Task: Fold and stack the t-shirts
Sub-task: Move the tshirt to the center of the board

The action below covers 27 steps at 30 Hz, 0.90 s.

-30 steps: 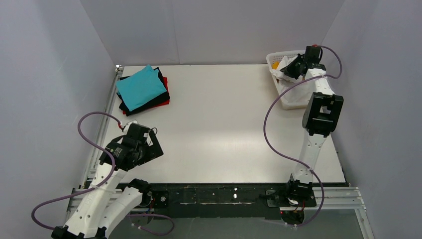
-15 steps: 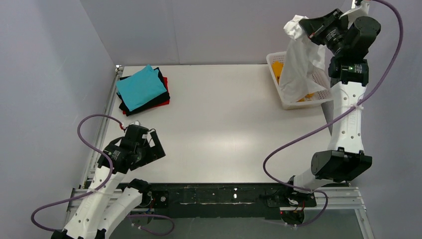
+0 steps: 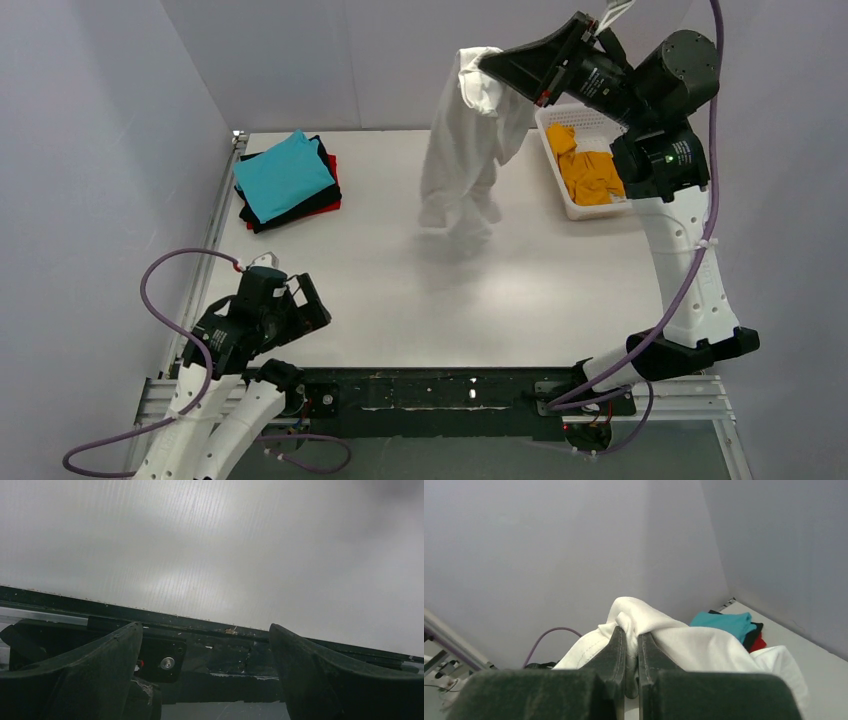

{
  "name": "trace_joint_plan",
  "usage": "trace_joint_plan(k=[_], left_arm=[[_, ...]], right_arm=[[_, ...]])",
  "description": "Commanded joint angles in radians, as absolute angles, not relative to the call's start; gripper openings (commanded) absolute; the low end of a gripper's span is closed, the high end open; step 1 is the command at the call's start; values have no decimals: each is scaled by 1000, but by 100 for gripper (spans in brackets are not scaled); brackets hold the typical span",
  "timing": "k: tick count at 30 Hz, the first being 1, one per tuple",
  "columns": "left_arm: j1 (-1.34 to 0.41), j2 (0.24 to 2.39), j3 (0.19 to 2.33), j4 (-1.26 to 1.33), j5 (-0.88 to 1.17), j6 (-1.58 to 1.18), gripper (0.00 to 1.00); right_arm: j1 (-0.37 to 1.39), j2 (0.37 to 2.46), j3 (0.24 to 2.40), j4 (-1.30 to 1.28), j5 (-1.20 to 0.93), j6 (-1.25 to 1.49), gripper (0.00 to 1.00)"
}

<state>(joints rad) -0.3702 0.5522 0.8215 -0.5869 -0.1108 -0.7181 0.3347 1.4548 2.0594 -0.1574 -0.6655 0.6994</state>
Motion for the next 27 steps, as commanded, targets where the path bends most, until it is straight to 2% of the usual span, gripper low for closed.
trace_joint_plan(k=[1, 4, 7, 12, 15, 16, 17, 18, 19, 20, 22, 25, 27], left_arm=[[-370, 538, 843, -714, -108, -712, 100], [-370, 535, 865, -756, -123, -713, 100], [-370, 535, 893, -835, -150, -753, 100], [-370, 544, 901, -958, -124, -825, 99], [-370, 565, 872, -975, -103, -848, 99], [-370, 574, 857, -971, -97, -852, 99], [-370, 589, 845, -959, -84, -855, 99], [-371, 606, 832, -938, -61, -854, 100], [-370, 626, 825, -916, -28, -847, 99], [-370, 649, 817, -887, 18, -840, 99], [-371, 714, 799, -814, 140, -818, 100], [-393, 787, 775, -710, 304, -782, 99], [-465, 814, 772, -683, 333, -767, 99]], right_arm=[[467, 1450, 2123, -89, -596, 699, 1], [526, 1441, 2066, -119, -497, 657, 1], [527, 1374, 1892, -123, -390, 635, 1], [475, 1208, 1330, -103, -63, 670, 1], [375, 1129, 1022, -94, -10, 750, 3], [326, 1107, 939, -96, -22, 779, 14], [276, 1096, 871, -98, -41, 796, 37], [223, 1082, 826, -121, -62, 810, 54], [181, 1072, 802, -156, -70, 812, 66], [151, 1061, 799, -208, -48, 795, 74], [138, 1033, 832, -316, 78, 721, 79], [137, 984, 870, -396, 223, 626, 82], [137, 954, 879, -429, 272, 592, 83]])
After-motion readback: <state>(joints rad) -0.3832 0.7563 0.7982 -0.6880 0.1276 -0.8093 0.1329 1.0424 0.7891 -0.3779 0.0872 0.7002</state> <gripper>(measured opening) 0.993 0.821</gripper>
